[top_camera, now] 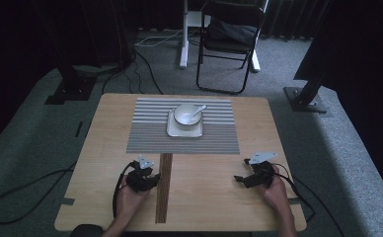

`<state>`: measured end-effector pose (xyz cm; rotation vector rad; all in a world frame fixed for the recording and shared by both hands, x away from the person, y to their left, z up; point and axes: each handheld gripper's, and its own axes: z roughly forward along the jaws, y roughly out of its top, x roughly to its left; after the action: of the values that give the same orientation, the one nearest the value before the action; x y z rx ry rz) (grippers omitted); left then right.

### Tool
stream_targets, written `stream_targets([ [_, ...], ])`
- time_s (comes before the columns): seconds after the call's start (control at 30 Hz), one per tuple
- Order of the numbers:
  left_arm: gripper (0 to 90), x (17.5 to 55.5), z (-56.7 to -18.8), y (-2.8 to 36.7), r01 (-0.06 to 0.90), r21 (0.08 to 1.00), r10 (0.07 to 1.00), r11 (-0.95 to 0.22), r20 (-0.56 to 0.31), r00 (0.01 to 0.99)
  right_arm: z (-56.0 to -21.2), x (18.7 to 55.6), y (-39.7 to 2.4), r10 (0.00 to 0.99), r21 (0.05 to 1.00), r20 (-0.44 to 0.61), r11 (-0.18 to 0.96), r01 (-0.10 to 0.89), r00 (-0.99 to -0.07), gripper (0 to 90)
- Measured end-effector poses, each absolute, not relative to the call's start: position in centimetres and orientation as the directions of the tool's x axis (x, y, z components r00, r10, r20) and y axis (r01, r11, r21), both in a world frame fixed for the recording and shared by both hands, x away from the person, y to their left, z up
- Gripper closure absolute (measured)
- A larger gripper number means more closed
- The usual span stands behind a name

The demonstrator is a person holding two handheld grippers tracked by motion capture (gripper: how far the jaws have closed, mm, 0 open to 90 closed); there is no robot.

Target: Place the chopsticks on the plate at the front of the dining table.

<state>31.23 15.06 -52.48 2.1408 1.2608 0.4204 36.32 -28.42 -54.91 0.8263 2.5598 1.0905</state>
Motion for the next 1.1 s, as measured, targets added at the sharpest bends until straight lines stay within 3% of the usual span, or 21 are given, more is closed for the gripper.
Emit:
stream_targets([
  [0.63, 57.6, 30.1, -52.6, 14.3, 0.682, 0.629, 0.865, -0.374, -0.031, 0.502, -54.9, 36.3, -28.4, 0.584, 0.72, 0.003, 0.562, 0.407, -0.812, 12.2],
  [1.1, 61.6, 29.8, -52.6, 14.3, 0.695, 0.612, 0.873, -0.377, -0.017, 0.488, -54.9, 36.3, -28.4, 0.584, 0.721, 0.002, 0.562, 0.406, -0.812, 12.1],
])
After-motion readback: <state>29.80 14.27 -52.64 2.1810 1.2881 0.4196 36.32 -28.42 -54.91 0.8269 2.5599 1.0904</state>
